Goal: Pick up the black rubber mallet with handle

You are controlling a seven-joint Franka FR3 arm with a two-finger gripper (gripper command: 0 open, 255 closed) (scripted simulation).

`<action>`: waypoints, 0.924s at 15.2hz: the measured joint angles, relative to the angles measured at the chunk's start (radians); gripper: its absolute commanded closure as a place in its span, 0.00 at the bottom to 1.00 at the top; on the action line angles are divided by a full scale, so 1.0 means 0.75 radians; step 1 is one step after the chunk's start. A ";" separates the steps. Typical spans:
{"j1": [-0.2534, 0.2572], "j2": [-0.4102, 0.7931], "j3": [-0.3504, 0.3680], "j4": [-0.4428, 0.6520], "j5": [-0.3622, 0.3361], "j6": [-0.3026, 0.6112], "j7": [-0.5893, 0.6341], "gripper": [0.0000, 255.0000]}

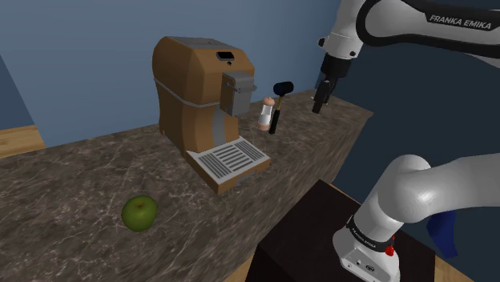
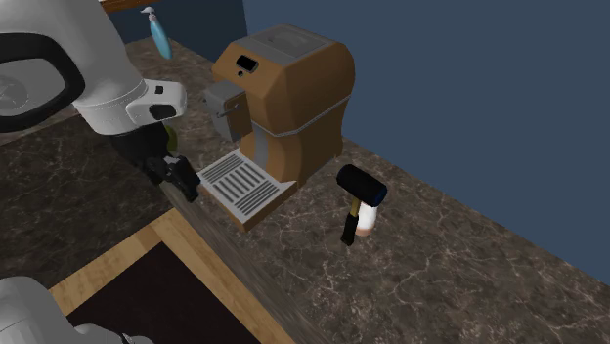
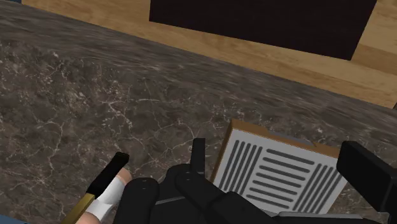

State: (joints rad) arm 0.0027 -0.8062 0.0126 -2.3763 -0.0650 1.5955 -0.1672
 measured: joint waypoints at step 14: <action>0.060 0.405 -0.338 0.227 -0.196 0.264 -0.682 0.00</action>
State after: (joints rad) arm 0.0477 -0.5026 -0.2411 -2.2064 -0.2117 1.7932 -0.6788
